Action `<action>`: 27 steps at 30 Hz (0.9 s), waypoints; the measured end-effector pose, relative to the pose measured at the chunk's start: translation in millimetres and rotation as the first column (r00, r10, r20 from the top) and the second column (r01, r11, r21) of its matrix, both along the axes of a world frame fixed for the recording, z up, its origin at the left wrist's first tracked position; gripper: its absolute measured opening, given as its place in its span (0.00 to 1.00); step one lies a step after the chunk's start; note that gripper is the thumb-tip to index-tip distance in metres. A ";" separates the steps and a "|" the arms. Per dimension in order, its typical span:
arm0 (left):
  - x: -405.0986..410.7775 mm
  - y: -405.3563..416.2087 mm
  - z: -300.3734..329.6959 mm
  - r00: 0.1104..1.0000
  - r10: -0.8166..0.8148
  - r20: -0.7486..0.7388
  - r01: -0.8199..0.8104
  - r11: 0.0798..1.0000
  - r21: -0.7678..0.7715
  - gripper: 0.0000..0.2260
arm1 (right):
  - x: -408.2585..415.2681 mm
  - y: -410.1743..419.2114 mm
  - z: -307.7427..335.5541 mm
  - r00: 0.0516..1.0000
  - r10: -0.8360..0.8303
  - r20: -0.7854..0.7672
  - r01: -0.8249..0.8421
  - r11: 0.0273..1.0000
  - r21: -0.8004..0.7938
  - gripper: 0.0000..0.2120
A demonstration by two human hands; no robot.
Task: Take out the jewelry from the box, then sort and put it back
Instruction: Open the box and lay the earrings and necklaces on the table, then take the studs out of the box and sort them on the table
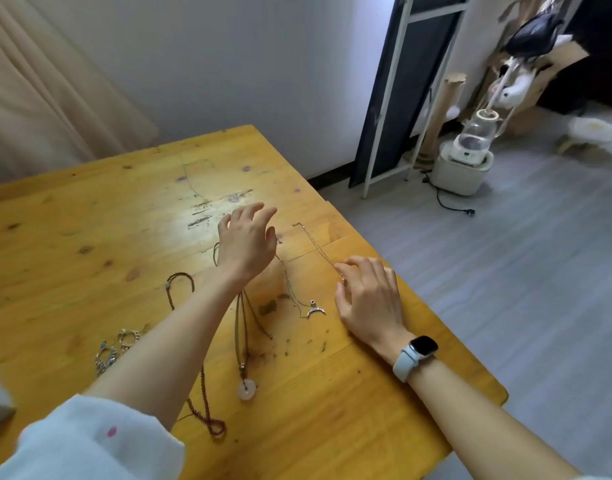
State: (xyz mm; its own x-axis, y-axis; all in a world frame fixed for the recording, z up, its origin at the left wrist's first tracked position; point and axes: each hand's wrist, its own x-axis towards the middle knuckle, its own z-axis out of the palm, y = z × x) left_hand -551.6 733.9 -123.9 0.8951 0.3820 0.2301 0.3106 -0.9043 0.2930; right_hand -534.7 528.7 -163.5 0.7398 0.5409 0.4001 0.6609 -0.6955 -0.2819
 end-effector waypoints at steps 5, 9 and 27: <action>-76.5 8.4 20.9 0.996 0.072 0.058 -0.072 0.997 -0.012 0.14 | -36.1 39.5 25.0 0.986 0.162 -0.023 -0.161 0.986 0.049 0.14; -156.9 30.6 43.7 0.975 0.192 0.109 -0.193 0.981 -0.002 0.12 | -80.1 90.1 47.7 0.940 0.336 -0.066 -0.328 0.939 0.107 0.10; -464.4 138.2 11.6 0.642 0.761 0.093 -0.757 0.648 -0.081 0.13 | -307.6 268.7 38.5 0.591 0.803 -0.077 -0.806 0.590 -0.036 0.09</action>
State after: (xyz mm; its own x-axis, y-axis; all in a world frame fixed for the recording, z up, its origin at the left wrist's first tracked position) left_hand -1016.0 872.1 -112.4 0.2573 0.9246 0.2809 0.8482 -0.3554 0.3928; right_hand -842.3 797.4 -125.0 0.0079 0.9467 0.3221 0.9468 0.0966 -0.3070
